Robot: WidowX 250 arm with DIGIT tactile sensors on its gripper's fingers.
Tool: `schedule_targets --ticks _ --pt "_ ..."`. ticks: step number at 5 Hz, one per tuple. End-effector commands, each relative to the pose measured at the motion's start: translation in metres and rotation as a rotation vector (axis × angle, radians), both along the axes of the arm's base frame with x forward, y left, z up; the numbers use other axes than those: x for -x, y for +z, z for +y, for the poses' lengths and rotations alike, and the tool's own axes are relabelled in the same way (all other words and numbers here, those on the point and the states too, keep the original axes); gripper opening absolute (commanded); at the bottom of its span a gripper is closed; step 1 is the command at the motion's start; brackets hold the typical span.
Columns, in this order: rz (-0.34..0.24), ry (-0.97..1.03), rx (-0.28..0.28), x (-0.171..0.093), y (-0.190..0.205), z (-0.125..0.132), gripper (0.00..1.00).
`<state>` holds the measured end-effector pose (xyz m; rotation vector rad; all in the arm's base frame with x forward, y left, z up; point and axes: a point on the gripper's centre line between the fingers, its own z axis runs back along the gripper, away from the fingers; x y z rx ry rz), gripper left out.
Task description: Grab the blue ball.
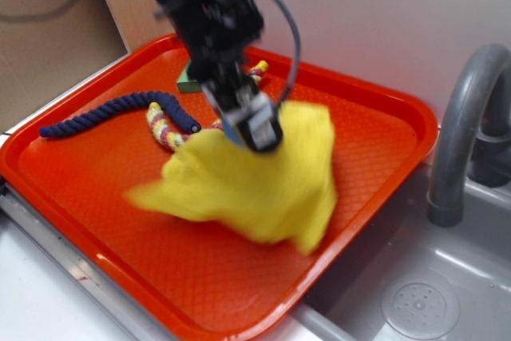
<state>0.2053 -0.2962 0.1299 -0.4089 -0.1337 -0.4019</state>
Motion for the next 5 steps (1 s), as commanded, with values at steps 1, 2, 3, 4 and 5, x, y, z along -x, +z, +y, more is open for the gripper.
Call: schedule_targets --ticks 1,2,3,4,5 --pt "-0.115 0.223 -0.176 0.011 0.08 0.071 0.0" --pt "-0.127 0.344 -0.266 0.02 0.105 0.109 0.0" --pt "-0.11 0.468 -0.402 0.028 0.12 0.13 0.0" --pt "-0.153 0.514 -0.415 0.035 0.127 0.143 0.0" --pt "-0.165 0.506 -0.338 0.041 0.138 0.155 0.0"
